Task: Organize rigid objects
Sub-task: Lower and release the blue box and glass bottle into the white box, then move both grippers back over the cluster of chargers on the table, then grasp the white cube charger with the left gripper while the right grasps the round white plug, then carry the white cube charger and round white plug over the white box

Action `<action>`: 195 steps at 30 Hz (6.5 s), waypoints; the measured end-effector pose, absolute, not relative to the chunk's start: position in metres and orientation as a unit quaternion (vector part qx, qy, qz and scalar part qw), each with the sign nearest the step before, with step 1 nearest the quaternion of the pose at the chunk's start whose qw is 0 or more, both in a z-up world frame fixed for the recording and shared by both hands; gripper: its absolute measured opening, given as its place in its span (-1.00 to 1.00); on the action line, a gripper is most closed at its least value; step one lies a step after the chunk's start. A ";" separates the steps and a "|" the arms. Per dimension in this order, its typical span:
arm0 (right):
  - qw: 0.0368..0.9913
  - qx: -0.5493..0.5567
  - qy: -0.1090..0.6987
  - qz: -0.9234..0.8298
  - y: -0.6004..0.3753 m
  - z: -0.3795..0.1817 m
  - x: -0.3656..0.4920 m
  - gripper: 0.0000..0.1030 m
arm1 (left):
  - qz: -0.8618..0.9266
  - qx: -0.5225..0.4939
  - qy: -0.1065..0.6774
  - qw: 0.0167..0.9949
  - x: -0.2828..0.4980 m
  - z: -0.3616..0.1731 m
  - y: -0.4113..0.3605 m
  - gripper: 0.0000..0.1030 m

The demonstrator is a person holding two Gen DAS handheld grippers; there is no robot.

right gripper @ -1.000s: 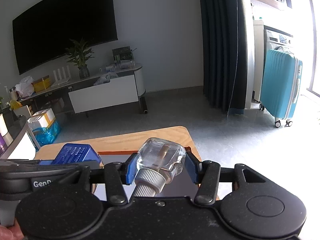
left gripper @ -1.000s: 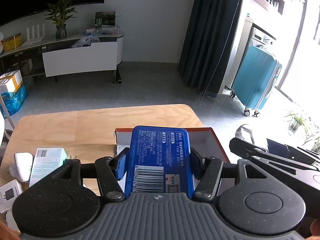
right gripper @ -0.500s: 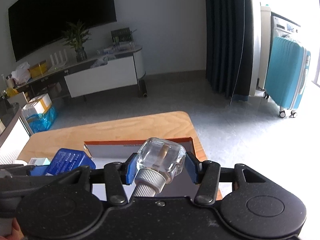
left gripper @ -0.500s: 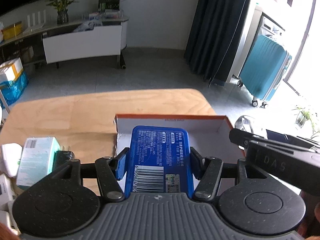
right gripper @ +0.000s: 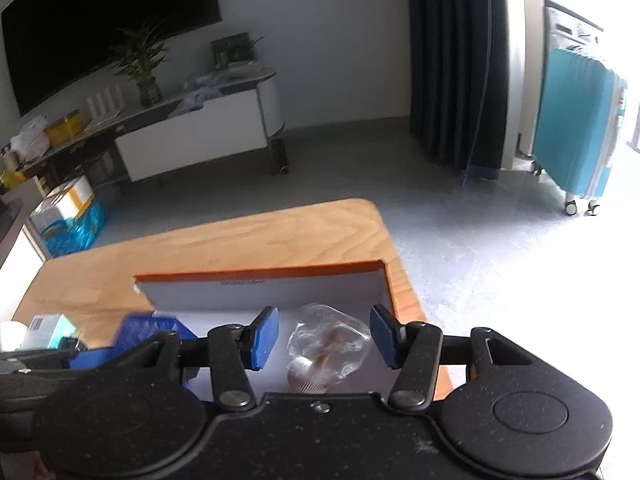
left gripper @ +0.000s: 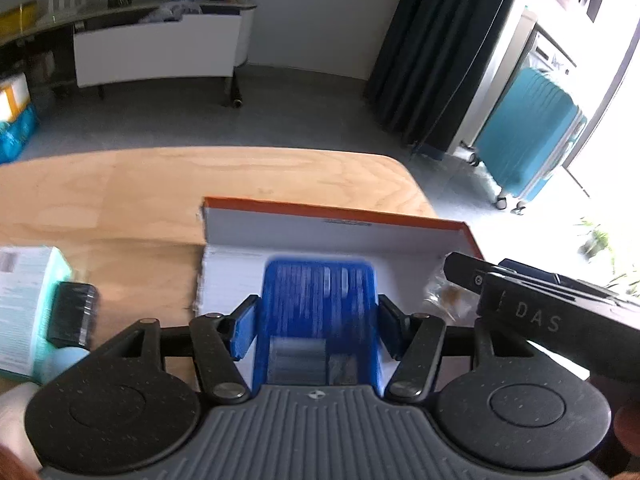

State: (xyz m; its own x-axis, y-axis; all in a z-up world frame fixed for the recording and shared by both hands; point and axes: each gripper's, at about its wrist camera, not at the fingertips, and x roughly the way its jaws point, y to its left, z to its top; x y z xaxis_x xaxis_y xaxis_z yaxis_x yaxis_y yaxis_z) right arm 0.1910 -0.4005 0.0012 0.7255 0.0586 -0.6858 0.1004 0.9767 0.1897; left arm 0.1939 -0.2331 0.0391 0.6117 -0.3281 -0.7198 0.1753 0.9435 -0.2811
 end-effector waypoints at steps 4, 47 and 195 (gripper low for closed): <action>0.927 0.127 0.352 -0.027 -0.411 0.011 0.180 0.24 | -0.157 -0.115 0.415 0.889 0.191 0.039 -0.230 0.66; 0.926 0.068 0.369 0.038 -0.290 0.047 0.109 0.56 | -0.031 -0.024 0.390 0.920 0.101 0.068 -0.122 0.97; 0.934 0.075 0.331 0.111 -0.257 0.071 0.049 0.26 | -0.082 -0.069 0.337 0.935 0.054 0.062 -0.095 0.13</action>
State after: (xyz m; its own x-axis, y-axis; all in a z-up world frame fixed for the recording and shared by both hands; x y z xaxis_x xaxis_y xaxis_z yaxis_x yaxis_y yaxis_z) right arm 0.0485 -0.2575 0.0708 0.7559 0.2565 -0.6024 -0.1564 0.9642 0.2143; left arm 0.0540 -0.0947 0.0618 0.7592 -0.2006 -0.6191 0.1069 0.9768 -0.1854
